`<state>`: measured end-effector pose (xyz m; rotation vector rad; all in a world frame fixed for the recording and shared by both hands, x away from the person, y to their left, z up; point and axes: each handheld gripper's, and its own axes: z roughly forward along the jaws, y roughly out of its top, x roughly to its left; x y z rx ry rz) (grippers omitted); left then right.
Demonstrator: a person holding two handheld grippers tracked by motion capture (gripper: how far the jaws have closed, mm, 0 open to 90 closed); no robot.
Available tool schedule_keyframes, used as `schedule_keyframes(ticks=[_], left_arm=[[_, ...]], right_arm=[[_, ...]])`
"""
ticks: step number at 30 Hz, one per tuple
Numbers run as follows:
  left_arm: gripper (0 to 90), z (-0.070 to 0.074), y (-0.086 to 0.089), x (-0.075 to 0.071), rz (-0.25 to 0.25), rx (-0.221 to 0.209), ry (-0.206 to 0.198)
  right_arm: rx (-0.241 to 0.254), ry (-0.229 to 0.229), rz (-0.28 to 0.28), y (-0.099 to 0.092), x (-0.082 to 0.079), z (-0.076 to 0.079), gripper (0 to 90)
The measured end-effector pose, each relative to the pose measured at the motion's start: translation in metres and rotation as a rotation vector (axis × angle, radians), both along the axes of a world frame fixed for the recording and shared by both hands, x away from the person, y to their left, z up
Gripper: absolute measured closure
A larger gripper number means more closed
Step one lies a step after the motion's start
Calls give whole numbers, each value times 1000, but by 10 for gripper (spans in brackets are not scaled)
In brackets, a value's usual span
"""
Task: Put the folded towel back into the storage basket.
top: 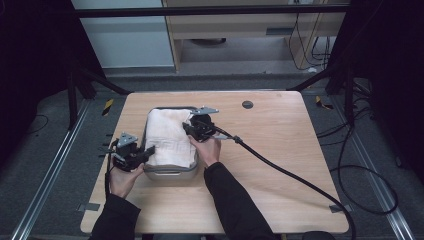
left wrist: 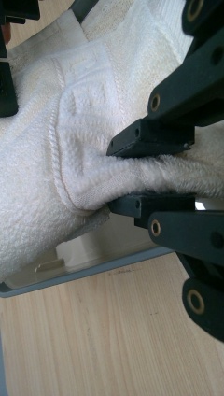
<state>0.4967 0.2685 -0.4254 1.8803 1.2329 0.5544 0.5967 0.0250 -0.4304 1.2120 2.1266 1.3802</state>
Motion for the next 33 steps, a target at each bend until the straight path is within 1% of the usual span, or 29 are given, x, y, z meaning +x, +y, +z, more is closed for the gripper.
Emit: schedule_keyframes(ticks=[3, 9, 11, 16, 20, 24, 27, 29, 30, 33], left_arm=[[721, -2, -1, 1, 1, 6, 6], [718, -6, -4, 2, 3, 24, 14], [714, -7, -5, 2, 4, 36, 15], [699, -11, -9, 4, 10, 65, 31], [684, -11, -9, 4, 16, 65, 33], [643, -11, -8, 5, 27, 70, 35], [592, -11, -8, 5, 32, 69, 28], [557, -10, -9, 4, 29, 71, 15], [552, -8, -8, 3, 20, 61, 6], [521, 0, -9, -2, 10, 40, -29]], right_arm=[[-3, 9, 0, -1, 0, -2, 699], [-15, 11, -4, -1, -1, -7, 694], [-23, 10, -3, -2, 0, -8, 694], [-35, 20, -6, -2, 0, -13, 688], [-43, 16, -4, -3, 0, -15, 679], [-52, 9, 2, -3, 0, -15, 666], [-59, 3, 8, -3, -1, -15, 643], [-72, -12, 18, -3, -1, -15, 631], [-73, -16, 18, -3, -1, -14, 624], [-98, -59, 20, -5, -4, -10, 581]])
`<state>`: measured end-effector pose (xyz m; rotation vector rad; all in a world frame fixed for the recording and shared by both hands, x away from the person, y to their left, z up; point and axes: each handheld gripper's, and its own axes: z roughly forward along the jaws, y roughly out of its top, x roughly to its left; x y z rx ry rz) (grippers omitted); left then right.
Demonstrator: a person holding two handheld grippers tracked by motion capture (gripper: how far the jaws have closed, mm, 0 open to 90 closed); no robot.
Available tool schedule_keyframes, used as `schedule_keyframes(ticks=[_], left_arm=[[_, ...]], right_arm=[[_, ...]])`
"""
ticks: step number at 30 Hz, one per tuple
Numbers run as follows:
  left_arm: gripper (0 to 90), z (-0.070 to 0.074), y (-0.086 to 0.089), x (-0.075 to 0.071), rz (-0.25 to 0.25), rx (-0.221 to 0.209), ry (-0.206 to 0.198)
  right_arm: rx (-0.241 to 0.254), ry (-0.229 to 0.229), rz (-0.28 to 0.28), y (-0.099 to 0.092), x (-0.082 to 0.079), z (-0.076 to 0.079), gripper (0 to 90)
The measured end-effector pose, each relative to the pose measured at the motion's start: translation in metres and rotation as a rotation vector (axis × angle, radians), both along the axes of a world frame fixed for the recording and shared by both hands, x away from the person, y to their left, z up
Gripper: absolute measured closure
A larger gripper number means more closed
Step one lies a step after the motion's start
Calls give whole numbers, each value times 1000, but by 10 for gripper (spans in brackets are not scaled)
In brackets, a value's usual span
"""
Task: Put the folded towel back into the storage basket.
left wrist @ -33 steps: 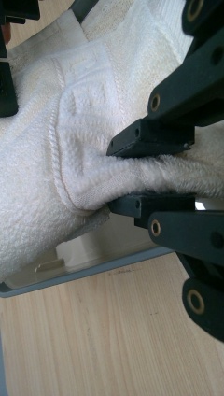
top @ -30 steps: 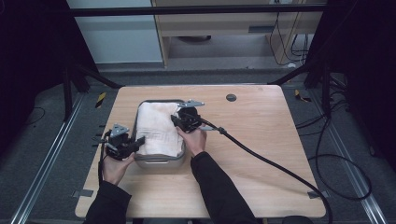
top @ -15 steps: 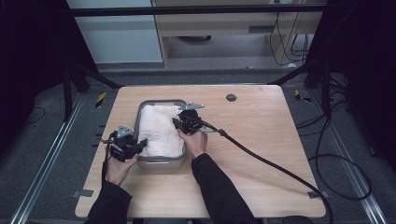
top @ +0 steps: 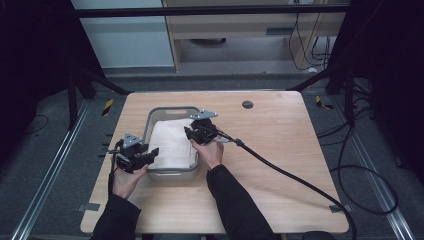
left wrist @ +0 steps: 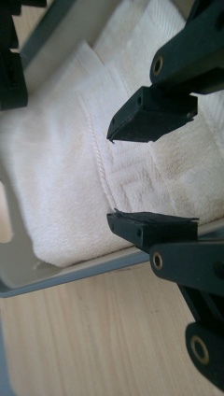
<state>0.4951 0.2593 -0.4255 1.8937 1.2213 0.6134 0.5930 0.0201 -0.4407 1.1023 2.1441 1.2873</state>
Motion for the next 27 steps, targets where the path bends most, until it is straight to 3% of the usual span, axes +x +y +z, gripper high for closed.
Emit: schedule_keyframes(ticks=[6, 7, 10, 20, 27], left_arm=[[474, 11, 3, -10, -10, -37, -48], [466, 13, 5, -13, -16, -46, -59], [455, 15, 8, -18, -19, -54, -71], [373, 12, 24, -34, -15, -65, -105], [322, 8, 33, -43, -1, -63, -131]], right_arm=[[-10, -49, 17, -9, -6, 13, 471], [0, -53, 18, -17, -10, 18, 391], [7, -56, 17, -30, -13, 23, 318], [37, -83, 6, -94, -37, 34, 174], [47, -90, -15, -144, -59, 35, 140]])
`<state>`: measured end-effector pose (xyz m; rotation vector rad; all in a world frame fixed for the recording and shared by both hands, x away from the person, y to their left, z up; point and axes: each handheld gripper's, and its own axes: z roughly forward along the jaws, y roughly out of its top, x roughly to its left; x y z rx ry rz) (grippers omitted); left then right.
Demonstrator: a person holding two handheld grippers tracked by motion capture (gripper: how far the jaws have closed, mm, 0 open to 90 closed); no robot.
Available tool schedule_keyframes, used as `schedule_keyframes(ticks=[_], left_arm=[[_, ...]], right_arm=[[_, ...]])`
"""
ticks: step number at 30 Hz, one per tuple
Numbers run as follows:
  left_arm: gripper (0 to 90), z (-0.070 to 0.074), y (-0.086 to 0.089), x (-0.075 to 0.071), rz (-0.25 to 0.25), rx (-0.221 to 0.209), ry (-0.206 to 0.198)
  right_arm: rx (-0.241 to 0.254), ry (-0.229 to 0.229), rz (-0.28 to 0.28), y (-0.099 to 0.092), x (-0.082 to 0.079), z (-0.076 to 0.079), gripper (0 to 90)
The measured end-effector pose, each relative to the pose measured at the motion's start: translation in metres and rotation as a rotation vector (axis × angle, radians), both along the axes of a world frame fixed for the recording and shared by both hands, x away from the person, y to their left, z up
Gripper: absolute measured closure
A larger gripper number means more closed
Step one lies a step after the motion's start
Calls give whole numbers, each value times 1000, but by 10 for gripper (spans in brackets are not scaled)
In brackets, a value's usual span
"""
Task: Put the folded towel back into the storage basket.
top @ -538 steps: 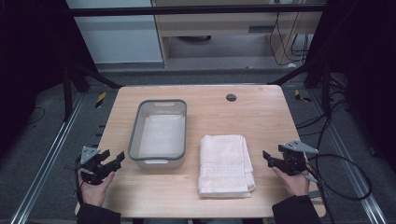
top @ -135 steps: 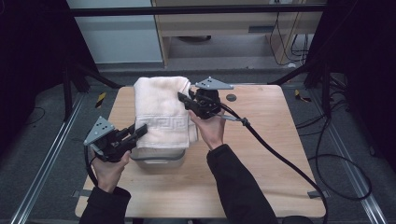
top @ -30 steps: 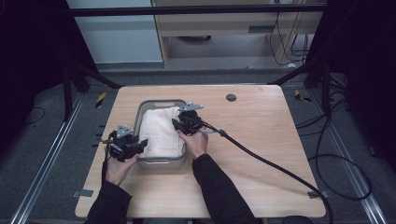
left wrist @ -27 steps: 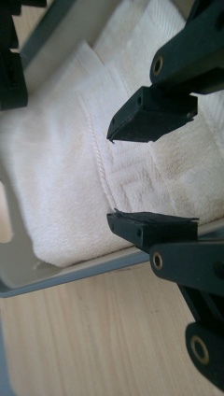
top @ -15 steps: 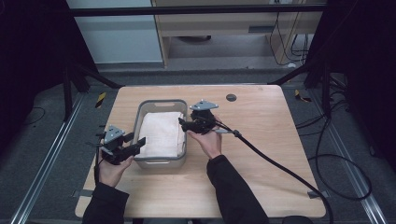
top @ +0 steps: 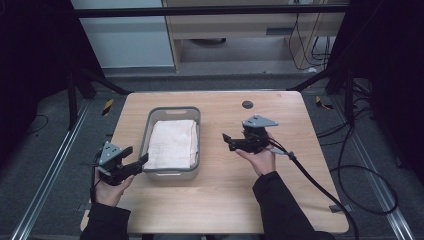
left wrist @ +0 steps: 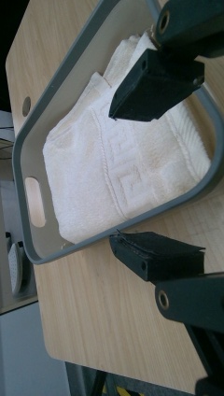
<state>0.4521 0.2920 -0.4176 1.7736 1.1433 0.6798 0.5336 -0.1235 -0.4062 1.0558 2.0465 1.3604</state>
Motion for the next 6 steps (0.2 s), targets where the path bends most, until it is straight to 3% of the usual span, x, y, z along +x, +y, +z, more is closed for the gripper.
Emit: schedule_keyframes(ticks=[6], left_arm=[[289, -3, 8, -9, 16, 10, 3]], right_arm=[[-6, 9, -28, -40, -21, -7, 136]])
